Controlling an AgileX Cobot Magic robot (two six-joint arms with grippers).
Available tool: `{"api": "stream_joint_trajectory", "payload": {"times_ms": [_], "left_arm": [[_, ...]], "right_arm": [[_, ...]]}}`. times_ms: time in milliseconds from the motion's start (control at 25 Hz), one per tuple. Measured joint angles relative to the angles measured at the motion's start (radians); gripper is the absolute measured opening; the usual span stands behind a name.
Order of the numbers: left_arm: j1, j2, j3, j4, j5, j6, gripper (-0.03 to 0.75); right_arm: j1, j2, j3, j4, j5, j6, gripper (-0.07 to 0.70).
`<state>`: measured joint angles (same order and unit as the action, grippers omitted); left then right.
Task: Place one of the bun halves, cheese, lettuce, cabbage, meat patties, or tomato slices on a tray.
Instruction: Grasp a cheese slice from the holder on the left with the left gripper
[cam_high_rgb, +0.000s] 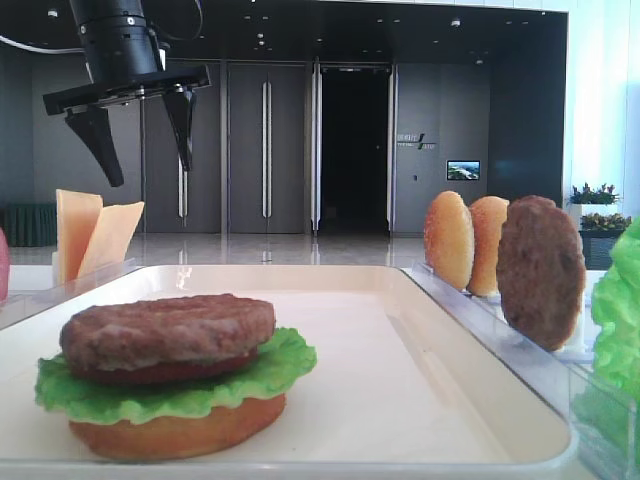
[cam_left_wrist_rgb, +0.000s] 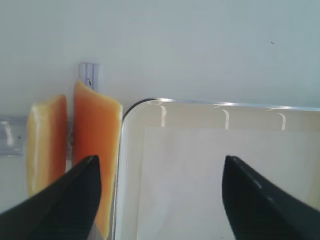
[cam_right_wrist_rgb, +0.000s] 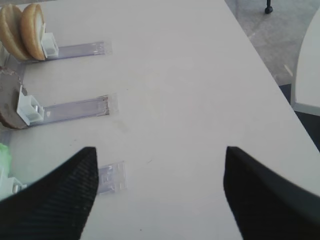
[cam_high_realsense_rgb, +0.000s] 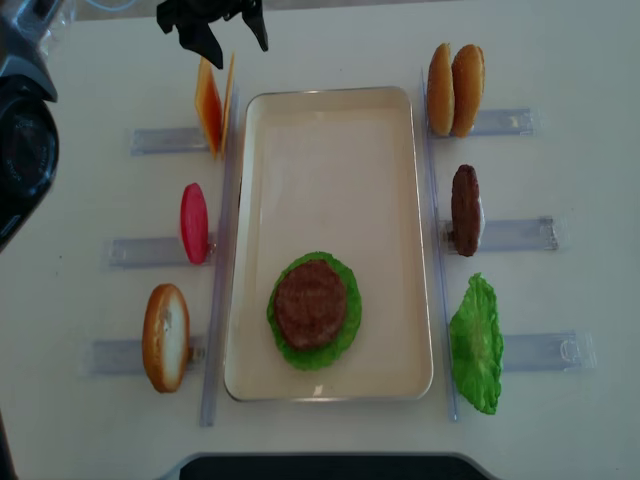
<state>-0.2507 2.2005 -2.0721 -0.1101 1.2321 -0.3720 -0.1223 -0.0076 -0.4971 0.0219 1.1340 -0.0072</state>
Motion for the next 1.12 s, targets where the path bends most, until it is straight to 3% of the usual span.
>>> {"api": "stream_joint_trajectory", "payload": {"times_ms": [320, 1120], "left_arm": [[0.000, 0.000, 0.000, 0.009, 0.000, 0.001, 0.540], [0.000, 0.000, 0.026, 0.020, 0.001, 0.017, 0.539]], "right_arm": [[0.000, 0.000, 0.000, 0.000, 0.000, 0.000, 0.527], [0.000, 0.000, 0.000, 0.000, 0.000, 0.000, 0.527]]}}
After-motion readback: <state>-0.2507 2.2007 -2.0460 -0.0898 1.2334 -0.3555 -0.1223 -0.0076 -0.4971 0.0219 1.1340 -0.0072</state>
